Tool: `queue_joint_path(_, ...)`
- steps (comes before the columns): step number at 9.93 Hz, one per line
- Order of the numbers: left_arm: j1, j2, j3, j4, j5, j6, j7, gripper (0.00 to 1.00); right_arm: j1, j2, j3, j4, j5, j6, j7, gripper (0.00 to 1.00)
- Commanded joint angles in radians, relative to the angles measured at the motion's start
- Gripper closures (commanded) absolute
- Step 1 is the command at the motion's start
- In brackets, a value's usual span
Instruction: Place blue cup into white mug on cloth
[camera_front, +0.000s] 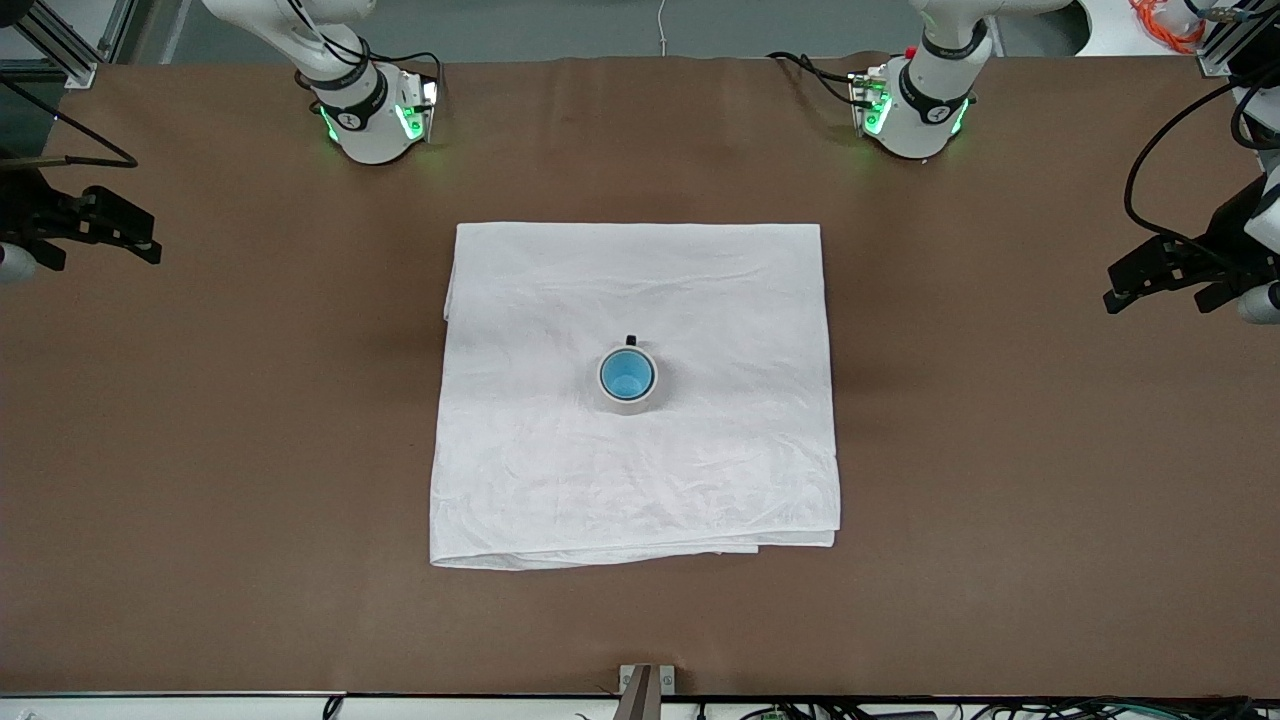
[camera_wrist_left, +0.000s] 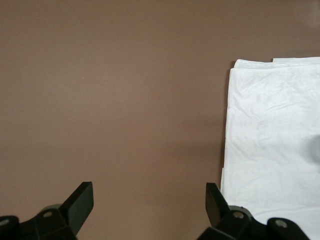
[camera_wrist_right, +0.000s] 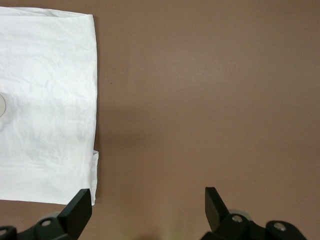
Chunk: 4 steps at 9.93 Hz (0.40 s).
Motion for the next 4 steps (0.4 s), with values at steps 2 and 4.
queue_joint_path(2,0.008,-0.023,-0.011,-0.021,0.012,-0.004,-0.019,0.01,-0.003,-0.008,-0.001,-0.002,0.001,-0.007,0.01,0.0)
queue_joint_path(4,0.008,-0.023,-0.011,-0.021,0.012,-0.004,-0.019,0.01,-0.003,-0.008,-0.001,-0.002,0.001,-0.005,0.011,0.0)
